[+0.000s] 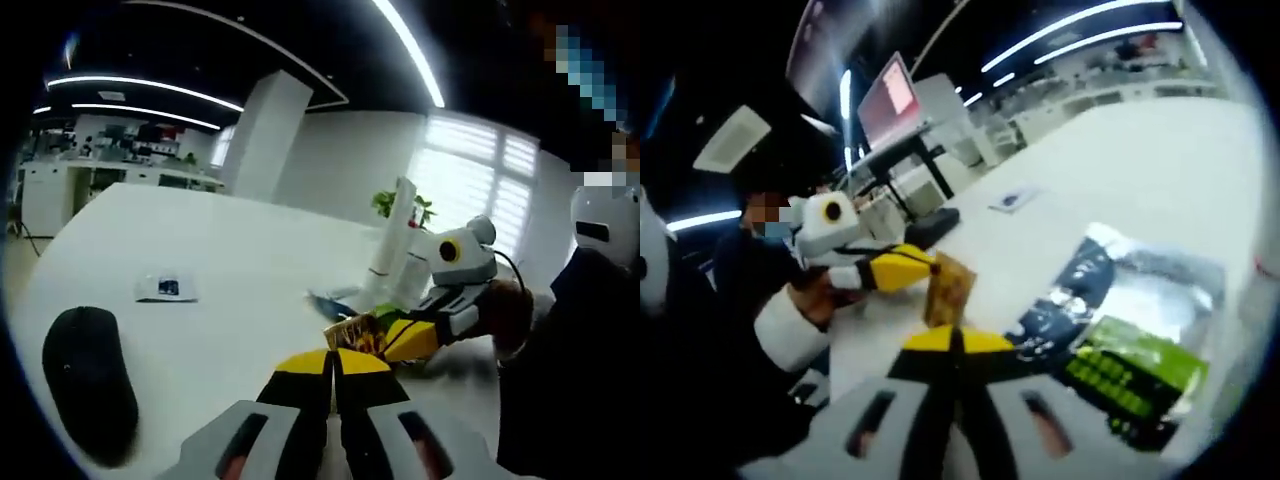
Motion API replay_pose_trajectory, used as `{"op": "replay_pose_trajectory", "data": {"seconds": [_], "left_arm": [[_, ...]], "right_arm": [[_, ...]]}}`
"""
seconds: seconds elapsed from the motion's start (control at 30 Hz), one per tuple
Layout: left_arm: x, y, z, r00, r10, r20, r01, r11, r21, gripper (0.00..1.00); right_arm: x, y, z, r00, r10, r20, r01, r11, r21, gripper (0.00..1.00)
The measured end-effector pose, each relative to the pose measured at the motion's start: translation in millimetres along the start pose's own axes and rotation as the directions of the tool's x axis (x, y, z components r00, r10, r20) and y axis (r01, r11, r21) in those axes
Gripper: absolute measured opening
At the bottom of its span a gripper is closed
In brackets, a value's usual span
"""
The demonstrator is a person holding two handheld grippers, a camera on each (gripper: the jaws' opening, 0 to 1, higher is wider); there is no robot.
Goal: Arrange the skincare products in the storage area until every visible bottle or jar stands upright without overlapping.
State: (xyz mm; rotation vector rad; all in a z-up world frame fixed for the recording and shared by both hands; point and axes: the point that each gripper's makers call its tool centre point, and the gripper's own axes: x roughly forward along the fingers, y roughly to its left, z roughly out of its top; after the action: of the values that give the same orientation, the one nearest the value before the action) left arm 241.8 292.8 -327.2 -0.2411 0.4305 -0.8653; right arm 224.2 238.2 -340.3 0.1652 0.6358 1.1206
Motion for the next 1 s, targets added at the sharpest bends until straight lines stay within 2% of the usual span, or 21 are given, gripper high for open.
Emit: {"op": "replay_pose_trajectory", "data": {"seconds": [0.2, 0.33, 0.47, 0.7, 0.9, 1.0], "left_arm": [[3.3, -0.8, -4.9, 1.000, 0.008, -0.016, -0.008, 1.000, -0.001, 0.01], [6.2, 0.2, -12.0, 0.998, 0.033, -0.055, -0.032, 0.999, 0.027, 0.01], [5.3, 1.9, -14.7, 0.997, 0.043, -0.068, -0.041, 0.999, 0.036, 0.01], [5.6, 2.1, -15.6, 0.996, 0.045, -0.074, -0.043, 0.998, 0.037, 0.01], [5.9, 3.3, -18.5, 0.995, 0.051, -0.088, -0.046, 0.998, 0.048, 0.01], [4.6, 3.5, -18.5, 0.995, 0.049, -0.087, -0.045, 0.998, 0.049, 0.01]], "right_arm": [[-2.0, -2.7, -2.5, 1.000, -0.009, -0.012, 0.009, 0.999, -0.038, 0.00], [-2.9, -2.9, -6.2, 0.998, -0.042, -0.045, 0.033, 0.984, -0.174, 0.01], [-1.9, 1.7, -7.7, 0.997, -0.049, -0.057, 0.034, 0.968, -0.248, 0.02], [-1.3, 1.7, -7.6, 0.993, -0.098, -0.071, 0.062, 0.917, -0.395, 0.05], [0.7, 1.1, -8.4, 0.988, -0.130, -0.083, 0.077, 0.881, -0.467, 0.10], [1.5, -2.3, -6.4, 0.984, -0.160, -0.077, 0.099, 0.855, -0.508, 0.19]]}}
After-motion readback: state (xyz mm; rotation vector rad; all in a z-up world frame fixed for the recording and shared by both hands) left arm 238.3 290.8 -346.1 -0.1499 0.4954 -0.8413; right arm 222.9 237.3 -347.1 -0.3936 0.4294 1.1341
